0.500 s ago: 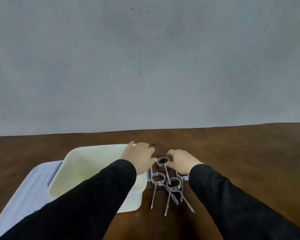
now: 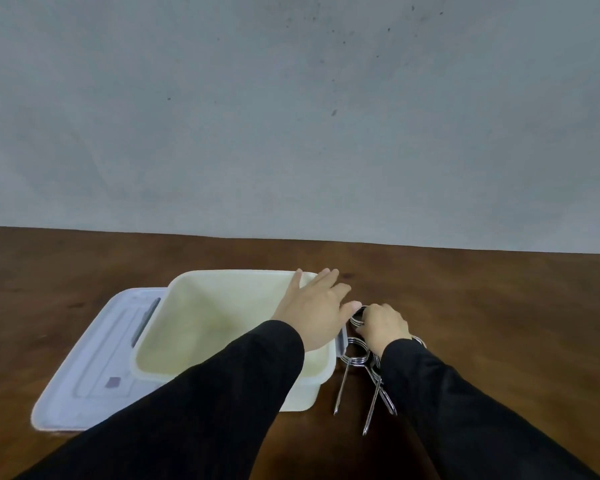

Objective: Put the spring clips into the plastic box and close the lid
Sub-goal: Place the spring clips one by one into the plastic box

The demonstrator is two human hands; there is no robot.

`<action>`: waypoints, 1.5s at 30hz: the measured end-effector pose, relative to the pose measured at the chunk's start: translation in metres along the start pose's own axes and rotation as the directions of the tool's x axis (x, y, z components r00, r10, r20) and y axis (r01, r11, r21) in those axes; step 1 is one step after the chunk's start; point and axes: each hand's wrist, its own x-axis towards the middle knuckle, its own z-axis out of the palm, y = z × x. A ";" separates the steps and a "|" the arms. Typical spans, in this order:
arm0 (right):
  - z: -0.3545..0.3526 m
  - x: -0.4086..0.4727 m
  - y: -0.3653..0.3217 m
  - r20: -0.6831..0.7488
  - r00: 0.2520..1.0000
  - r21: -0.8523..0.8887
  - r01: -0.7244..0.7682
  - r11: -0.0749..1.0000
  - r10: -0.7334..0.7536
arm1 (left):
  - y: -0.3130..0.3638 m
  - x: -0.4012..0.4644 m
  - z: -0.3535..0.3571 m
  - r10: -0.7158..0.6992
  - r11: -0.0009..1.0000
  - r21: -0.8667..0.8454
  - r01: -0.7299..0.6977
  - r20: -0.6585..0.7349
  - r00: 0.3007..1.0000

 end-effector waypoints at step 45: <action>0.018 -0.056 -0.281 0.388 0.843 0.013 0.399 0.917 -0.373 | -0.250 -0.035 -0.021 -0.225 0.730 -0.661 0.171 0.003 0.974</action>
